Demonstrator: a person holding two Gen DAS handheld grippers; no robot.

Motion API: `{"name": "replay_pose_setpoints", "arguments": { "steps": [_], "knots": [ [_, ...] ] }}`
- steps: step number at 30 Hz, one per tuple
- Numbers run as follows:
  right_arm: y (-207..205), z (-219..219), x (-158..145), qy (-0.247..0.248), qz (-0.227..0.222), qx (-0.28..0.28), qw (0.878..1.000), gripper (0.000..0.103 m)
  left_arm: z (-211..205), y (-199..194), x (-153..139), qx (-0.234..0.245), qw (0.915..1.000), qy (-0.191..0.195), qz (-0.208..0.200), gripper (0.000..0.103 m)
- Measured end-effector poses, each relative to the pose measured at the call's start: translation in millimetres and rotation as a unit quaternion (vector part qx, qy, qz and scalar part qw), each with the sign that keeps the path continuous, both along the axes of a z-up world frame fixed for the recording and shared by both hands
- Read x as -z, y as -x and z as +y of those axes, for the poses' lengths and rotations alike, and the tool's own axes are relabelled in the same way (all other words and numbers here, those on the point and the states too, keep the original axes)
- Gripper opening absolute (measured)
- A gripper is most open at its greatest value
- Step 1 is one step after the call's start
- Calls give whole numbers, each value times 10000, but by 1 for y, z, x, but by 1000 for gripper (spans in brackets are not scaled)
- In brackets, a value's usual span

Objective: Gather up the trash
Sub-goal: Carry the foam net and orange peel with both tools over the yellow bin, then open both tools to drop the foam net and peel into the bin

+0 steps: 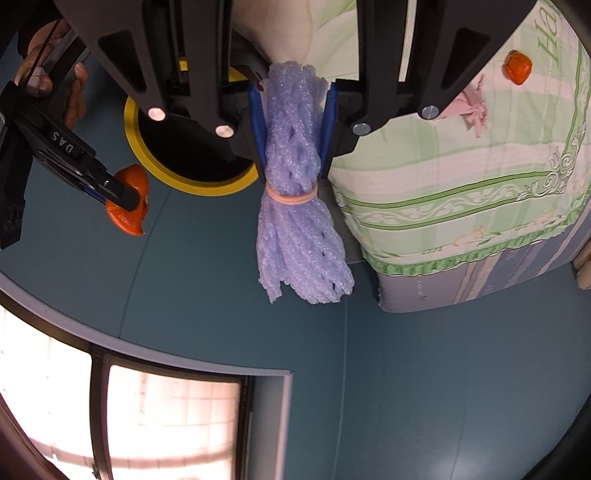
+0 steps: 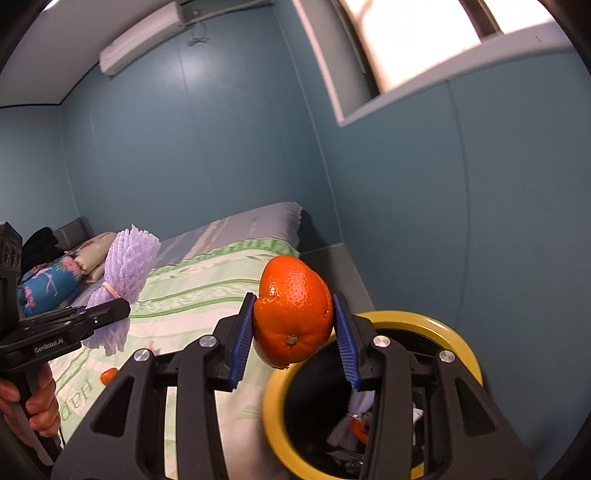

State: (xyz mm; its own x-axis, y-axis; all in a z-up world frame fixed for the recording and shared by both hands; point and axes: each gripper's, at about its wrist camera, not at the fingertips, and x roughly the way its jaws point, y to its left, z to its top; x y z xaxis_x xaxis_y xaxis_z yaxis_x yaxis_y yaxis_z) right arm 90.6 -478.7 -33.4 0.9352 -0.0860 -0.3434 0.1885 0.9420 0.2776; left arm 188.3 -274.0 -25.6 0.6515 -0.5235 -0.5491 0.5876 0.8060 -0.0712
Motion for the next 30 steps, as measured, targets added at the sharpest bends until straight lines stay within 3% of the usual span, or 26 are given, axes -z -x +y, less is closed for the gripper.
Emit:
{"name": "replay_pose_setpoints", "arguments": {
  "steps": [16, 23, 26, 30],
  "knots": [
    [-14, -48, 46, -374, 595, 481, 9964, 39, -84, -10, 45, 512, 9976, -231, 412, 25],
    [-21, -67, 63, -499, 779, 688, 9933, 41, -102, -22, 72, 652, 9942, -222, 832, 25],
    [-24, -72, 69, -501, 867, 785, 9919, 45, -104, -29, 77, 679, 9935, -231, 888, 32],
    [-21, -76, 72, -601, 870, 867, 9906, 55, -98, -32, 81, 618, 9936, -141, 936, 63]
  ]
}}
